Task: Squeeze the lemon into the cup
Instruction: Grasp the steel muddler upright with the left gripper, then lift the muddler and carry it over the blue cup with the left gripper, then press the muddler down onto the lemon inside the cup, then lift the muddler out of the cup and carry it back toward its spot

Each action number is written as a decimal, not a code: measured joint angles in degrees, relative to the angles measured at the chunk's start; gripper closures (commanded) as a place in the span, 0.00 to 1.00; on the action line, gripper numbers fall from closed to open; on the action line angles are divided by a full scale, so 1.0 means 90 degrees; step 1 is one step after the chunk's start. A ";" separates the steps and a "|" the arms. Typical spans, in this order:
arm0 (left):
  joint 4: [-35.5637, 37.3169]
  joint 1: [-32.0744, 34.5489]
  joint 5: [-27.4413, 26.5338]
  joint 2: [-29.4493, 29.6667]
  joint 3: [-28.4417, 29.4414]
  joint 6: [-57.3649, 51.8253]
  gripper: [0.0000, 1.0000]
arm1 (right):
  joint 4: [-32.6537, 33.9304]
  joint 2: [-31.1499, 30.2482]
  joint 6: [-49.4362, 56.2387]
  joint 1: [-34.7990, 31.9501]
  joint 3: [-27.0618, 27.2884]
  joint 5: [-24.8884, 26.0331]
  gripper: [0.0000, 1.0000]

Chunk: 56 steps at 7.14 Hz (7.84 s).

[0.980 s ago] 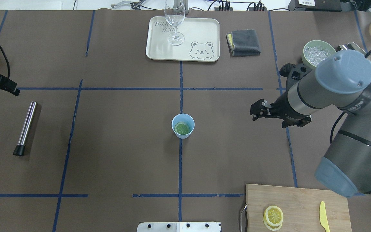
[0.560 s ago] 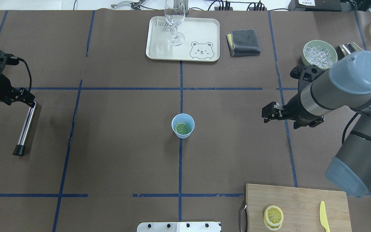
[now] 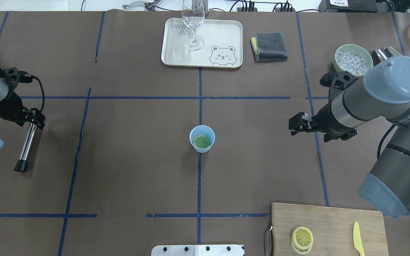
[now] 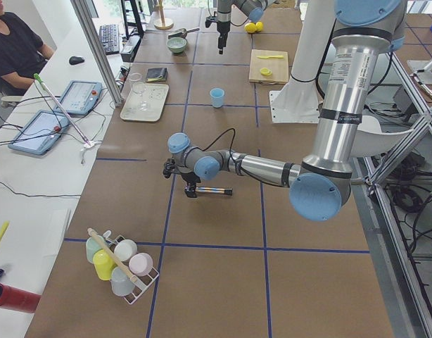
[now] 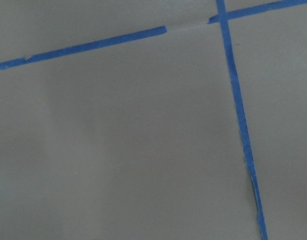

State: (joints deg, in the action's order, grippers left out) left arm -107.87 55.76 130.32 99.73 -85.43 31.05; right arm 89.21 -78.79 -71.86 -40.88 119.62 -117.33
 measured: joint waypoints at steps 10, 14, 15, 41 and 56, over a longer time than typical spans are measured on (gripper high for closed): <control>0.0541 -0.0235 -0.0064 0.0300 -0.2643 -0.0012 1.00 | 0.0000 -0.0007 -0.0061 -0.0007 0.0122 -0.0101 0.00; -0.0190 -0.1227 -0.0990 0.1926 -0.3365 0.0029 1.00 | 0.0000 -0.0027 -0.0062 -0.0017 0.0134 -0.0108 0.00; -0.1545 -0.1373 -0.1323 0.2040 -0.2992 0.0030 1.00 | 0.0000 -0.0031 -0.0062 -0.0018 0.0139 -0.0110 0.00; -0.6608 -0.4817 -0.8916 0.2606 -0.0407 -0.0353 1.00 | 0.0007 -0.0067 -0.0127 -0.0012 0.0235 -0.0345 0.00; -0.5132 -0.1776 -0.4022 0.1231 -0.1312 0.1221 1.00 | 0.0006 -0.0072 -0.0475 -0.0005 0.0292 -0.0351 0.00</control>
State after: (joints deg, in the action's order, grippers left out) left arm -154.06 39.77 94.12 110.81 -97.24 42.04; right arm 89.26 -79.44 -76.14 -40.93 122.25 -120.50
